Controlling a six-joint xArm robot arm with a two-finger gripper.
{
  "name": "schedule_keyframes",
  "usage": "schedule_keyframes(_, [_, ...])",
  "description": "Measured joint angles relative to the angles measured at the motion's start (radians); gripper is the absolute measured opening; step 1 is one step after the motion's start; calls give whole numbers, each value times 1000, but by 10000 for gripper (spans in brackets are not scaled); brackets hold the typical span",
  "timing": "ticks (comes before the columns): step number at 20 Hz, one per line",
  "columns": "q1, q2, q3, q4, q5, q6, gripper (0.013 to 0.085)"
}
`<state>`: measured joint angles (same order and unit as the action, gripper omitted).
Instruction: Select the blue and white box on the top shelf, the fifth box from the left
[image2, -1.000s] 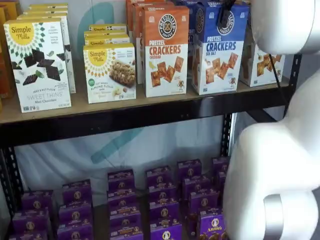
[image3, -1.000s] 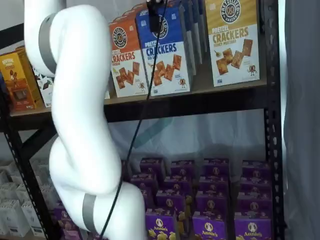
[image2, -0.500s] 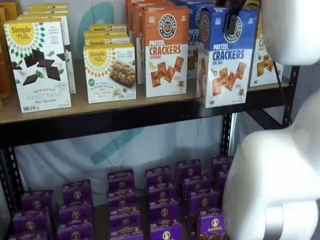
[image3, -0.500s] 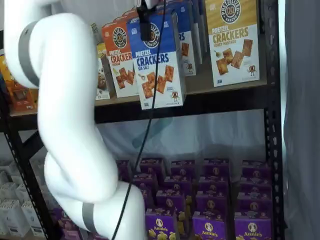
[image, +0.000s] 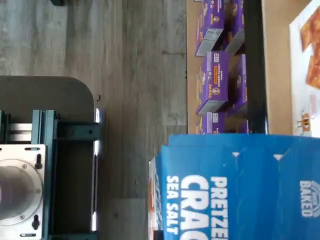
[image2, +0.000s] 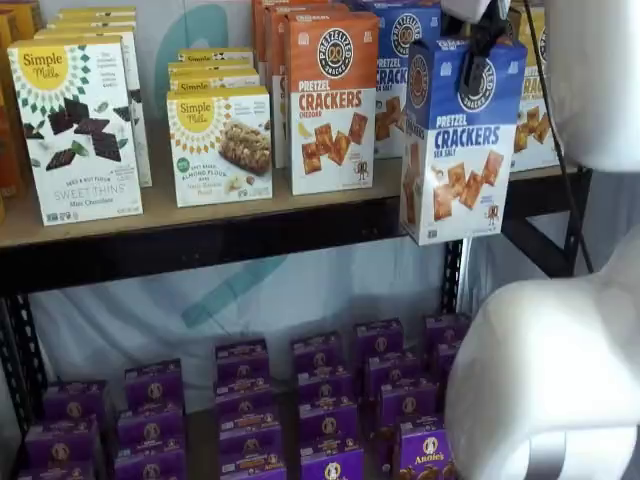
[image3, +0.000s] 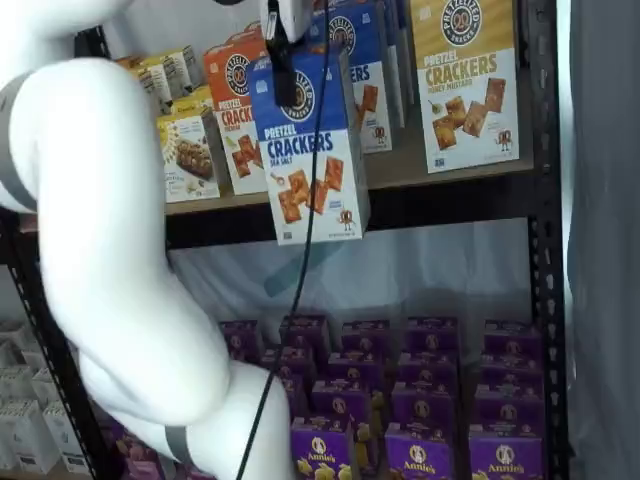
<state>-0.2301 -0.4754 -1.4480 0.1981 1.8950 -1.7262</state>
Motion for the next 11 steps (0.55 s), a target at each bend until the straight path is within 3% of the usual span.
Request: schedule_keyframes(11, [-9, -66, 114, -5, -31, -18, 570])
